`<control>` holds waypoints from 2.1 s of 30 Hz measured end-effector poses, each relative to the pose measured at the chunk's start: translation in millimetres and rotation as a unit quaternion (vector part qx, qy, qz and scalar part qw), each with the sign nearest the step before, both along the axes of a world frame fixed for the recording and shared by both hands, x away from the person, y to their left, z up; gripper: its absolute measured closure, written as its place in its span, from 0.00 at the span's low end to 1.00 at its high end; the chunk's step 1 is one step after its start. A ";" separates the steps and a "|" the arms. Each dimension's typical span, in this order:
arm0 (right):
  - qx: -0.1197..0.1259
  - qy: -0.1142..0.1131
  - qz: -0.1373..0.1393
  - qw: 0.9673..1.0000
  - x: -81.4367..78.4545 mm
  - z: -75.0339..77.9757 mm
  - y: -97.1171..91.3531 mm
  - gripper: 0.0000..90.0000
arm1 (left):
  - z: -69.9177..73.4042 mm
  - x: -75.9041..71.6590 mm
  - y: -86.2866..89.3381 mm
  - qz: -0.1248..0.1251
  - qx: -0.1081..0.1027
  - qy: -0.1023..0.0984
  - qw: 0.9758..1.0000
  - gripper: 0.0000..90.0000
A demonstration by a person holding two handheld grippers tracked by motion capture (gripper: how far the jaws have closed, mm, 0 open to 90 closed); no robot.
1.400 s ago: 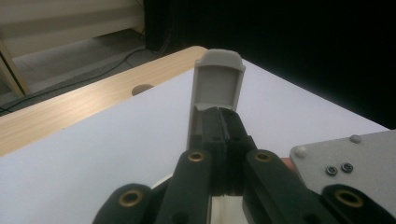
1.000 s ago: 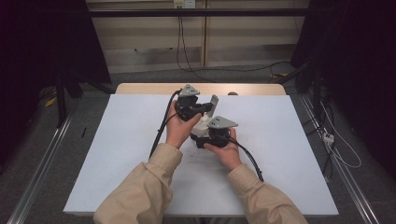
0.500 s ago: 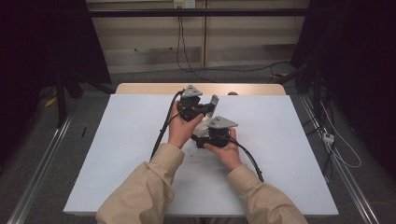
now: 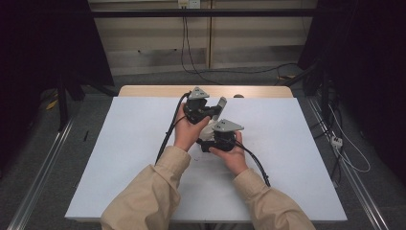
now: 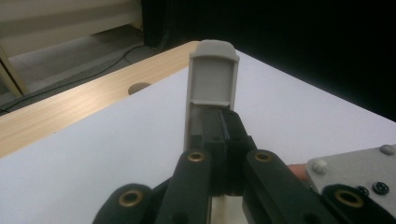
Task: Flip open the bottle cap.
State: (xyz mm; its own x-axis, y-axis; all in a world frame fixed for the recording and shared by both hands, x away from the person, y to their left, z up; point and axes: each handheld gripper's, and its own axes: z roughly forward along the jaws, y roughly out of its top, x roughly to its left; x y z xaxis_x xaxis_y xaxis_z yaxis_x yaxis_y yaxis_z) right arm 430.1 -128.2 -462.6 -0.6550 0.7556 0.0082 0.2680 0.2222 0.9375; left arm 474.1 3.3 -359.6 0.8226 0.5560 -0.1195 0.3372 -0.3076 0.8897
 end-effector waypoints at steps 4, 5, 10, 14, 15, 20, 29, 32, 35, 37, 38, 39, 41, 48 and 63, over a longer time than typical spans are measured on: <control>0.000 0.000 0.000 1.000 0.0 0.0 0.0 0.21 | -0.8 0.8 -0.9 0.000 0.000 0.003 1.000 1.00; 0.000 0.000 0.000 1.000 0.0 0.0 0.0 0.21 | -0.9 1.0 -1.2 -0.001 0.001 0.002 1.000 1.00; 0.000 0.000 0.000 1.000 0.1 -0.1 0.0 0.21 | -1.6 1.6 -2.7 0.000 0.002 0.004 1.000 1.00; 0.000 0.000 0.000 1.000 0.1 0.0 0.0 0.21 | -2.0 2.3 -3.4 -0.001 0.004 0.003 1.000 1.00; 0.001 0.001 0.000 1.000 0.1 0.0 0.0 0.21 | -2.1 2.3 -3.6 0.000 0.005 0.004 1.000 1.00; 0.000 0.001 0.000 1.000 0.1 0.0 -0.1 0.21 | -1.9 2.4 -4.4 0.000 0.007 0.004 1.000 1.00; -0.001 0.001 0.000 1.000 0.1 0.0 0.0 0.21 | -3.2 3.6 -5.4 0.000 0.008 0.004 1.000 1.00; 0.000 0.001 0.000 1.000 0.1 0.0 0.0 0.21 | -3.7 3.9 -5.8 -0.002 0.008 0.007 1.000 1.00; 0.000 0.001 0.001 1.000 0.2 -0.1 0.0 0.21 | -4.1 4.4 -6.0 -0.002 0.010 0.007 1.000 1.00; -0.001 0.001 0.001 1.000 0.1 -0.1 0.0 0.21 | -4.4 4.8 -6.1 -0.004 0.012 0.006 1.000 1.00; -0.001 0.001 0.000 1.000 0.1 0.0 0.0 0.21 | -4.5 4.7 -6.4 -0.003 0.013 0.007 1.000 1.00; -0.001 0.001 0.001 1.000 0.1 0.0 0.0 0.21 | -4.6 4.8 -6.7 -0.004 0.012 0.007 1.000 1.00; -0.001 0.001 0.000 1.000 0.1 0.0 0.0 0.21 | -4.6 5.3 -6.4 -0.005 0.013 0.007 1.000 1.00; -0.001 0.001 0.001 1.000 0.1 0.0 -0.1 0.21 | -6.0 6.1 -7.8 -0.005 0.015 0.009 1.000 1.00; -0.003 0.001 0.002 1.000 0.0 0.1 -0.1 0.21 | -10.8 9.4 -8.3 -0.009 0.016 0.019 1.000 1.00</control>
